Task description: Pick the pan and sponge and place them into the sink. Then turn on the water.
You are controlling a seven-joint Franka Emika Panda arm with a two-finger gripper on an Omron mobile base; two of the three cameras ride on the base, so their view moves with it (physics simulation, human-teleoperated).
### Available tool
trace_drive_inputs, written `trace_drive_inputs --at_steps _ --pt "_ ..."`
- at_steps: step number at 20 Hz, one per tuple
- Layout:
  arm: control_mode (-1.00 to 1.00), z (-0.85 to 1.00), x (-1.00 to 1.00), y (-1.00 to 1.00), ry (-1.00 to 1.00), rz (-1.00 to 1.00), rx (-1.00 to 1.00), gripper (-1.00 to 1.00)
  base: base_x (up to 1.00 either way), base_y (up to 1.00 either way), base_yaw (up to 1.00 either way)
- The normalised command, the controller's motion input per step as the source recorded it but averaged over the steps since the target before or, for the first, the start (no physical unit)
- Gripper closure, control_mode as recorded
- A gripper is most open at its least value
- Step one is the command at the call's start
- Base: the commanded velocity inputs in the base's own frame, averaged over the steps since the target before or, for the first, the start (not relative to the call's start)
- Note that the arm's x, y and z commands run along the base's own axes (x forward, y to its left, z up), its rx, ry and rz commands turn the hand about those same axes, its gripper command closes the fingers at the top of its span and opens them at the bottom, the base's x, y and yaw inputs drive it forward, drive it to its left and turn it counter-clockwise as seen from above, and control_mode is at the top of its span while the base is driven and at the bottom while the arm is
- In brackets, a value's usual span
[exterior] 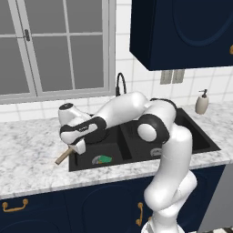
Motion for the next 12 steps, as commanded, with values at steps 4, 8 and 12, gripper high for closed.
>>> trace_drive_inputs --at_steps 4,8,12 --pt "-1.00 0.00 0.08 -0.22 0.05 -0.01 0.00 1.00 0.00 0.00 0.00" --pt "-1.00 0.00 0.01 -0.23 0.04 0.00 0.01 1.00 0.00 0.00 0.00" --pt "-1.00 0.00 0.00 -0.23 0.06 0.00 0.00 1.00 0.00 0.00 0.00"
